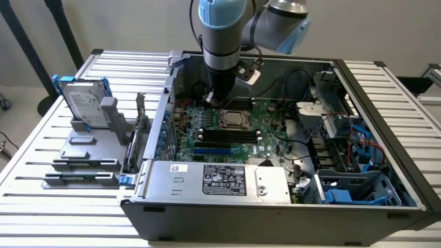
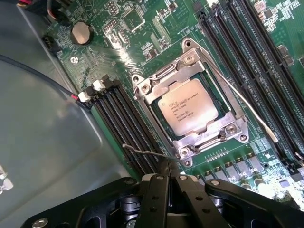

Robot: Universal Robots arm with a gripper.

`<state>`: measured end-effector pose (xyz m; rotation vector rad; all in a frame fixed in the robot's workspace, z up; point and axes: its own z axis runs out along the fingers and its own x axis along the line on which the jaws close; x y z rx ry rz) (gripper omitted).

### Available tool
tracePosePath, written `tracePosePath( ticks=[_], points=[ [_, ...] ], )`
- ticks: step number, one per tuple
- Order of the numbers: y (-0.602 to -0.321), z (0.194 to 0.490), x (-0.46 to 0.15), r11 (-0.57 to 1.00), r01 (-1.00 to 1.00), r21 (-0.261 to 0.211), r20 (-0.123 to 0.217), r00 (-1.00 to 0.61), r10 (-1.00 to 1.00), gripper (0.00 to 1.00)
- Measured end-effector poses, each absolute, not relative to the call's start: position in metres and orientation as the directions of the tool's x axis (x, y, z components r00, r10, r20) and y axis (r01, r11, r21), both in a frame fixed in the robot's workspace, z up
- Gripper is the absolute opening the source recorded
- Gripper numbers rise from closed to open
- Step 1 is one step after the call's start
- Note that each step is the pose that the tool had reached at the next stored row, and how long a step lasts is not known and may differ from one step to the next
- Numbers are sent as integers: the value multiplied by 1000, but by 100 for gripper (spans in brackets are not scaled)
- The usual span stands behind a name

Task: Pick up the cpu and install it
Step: 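Install the first cpu locking lever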

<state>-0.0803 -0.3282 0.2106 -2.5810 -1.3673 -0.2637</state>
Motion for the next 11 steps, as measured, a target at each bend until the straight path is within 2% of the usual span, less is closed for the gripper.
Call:
tracePosePath(
  ticks=[11],
  points=[
    [-325,205,-80,-608,787,-100,253,611,750,11]
  ],
)
